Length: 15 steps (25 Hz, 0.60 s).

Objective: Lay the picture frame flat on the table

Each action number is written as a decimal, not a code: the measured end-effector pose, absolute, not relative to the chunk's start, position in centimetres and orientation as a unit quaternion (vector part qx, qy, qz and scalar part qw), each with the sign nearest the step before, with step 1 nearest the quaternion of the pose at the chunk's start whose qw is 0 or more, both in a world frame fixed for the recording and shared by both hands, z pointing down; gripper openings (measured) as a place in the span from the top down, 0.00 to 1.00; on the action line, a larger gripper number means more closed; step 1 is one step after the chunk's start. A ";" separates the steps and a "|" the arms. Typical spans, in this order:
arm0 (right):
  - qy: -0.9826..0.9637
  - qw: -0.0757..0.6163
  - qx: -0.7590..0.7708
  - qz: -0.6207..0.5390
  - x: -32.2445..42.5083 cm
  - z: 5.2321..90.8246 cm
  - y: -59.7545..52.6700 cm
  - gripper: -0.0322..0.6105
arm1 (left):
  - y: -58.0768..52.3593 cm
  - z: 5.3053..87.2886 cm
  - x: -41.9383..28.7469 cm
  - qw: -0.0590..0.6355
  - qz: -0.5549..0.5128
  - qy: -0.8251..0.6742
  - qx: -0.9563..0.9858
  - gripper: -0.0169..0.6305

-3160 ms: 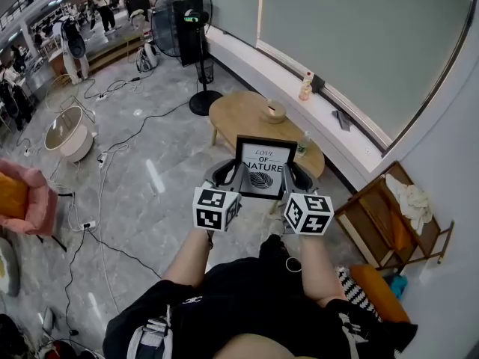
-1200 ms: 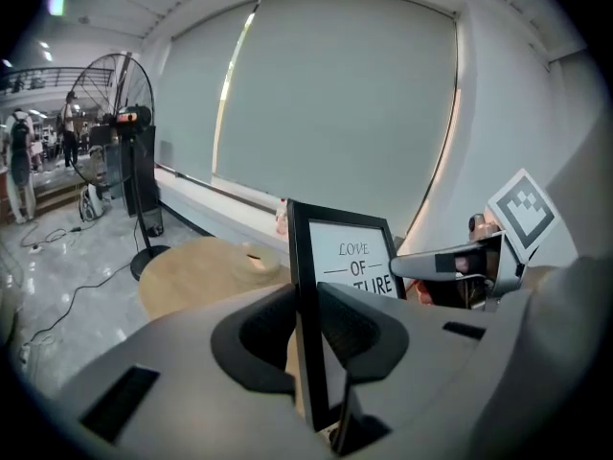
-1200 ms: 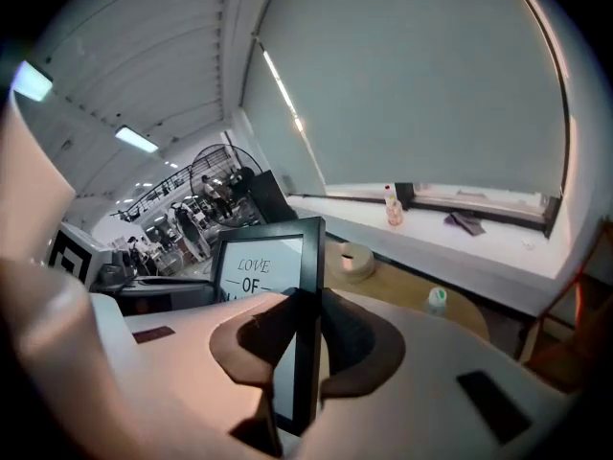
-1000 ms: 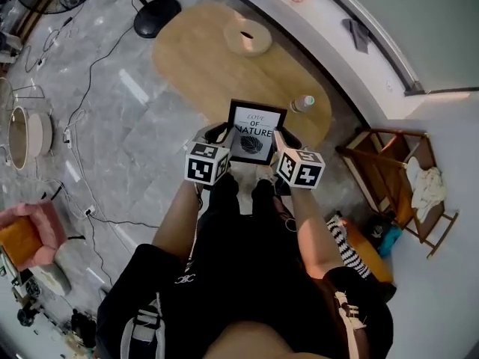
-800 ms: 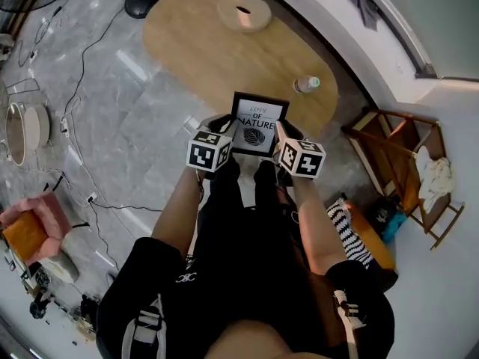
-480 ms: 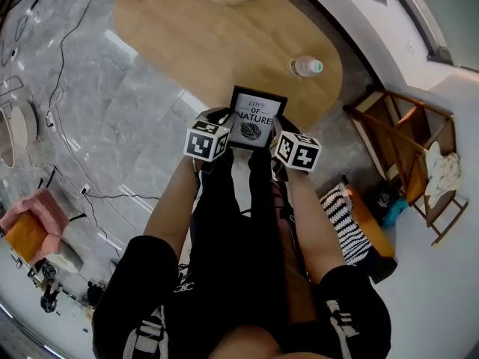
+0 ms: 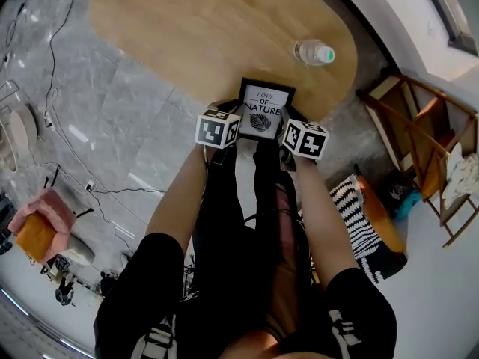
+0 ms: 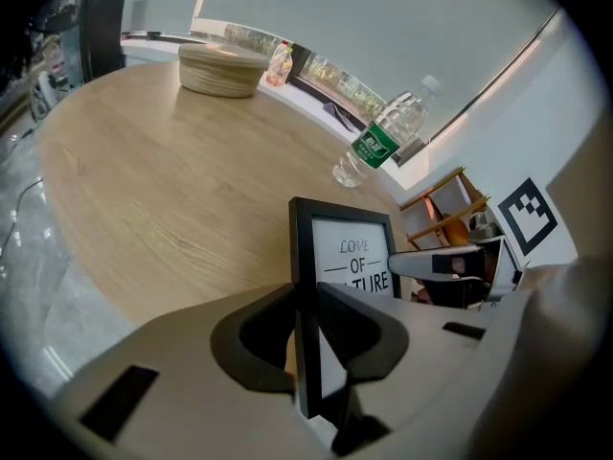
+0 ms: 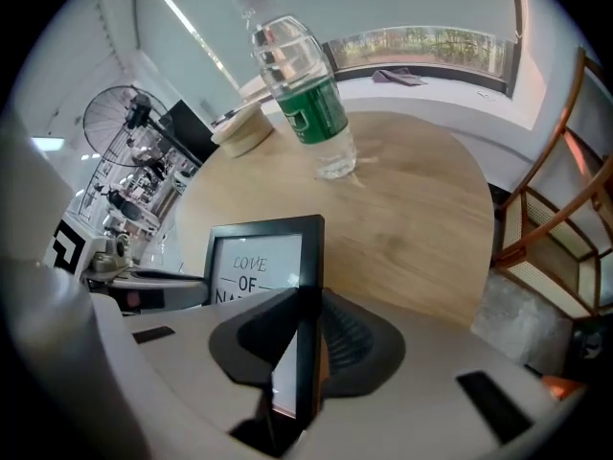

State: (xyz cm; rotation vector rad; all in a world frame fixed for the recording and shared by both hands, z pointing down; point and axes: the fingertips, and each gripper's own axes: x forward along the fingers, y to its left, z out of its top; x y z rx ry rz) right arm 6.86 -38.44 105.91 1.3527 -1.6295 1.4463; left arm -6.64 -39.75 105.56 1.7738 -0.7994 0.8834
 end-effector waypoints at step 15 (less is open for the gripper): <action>-0.650 0.262 0.541 0.464 7.4 99.7 -40.2 0.71 | -42.3 97.8 -7.7 0.358 0.337 -0.443 0.750 0.68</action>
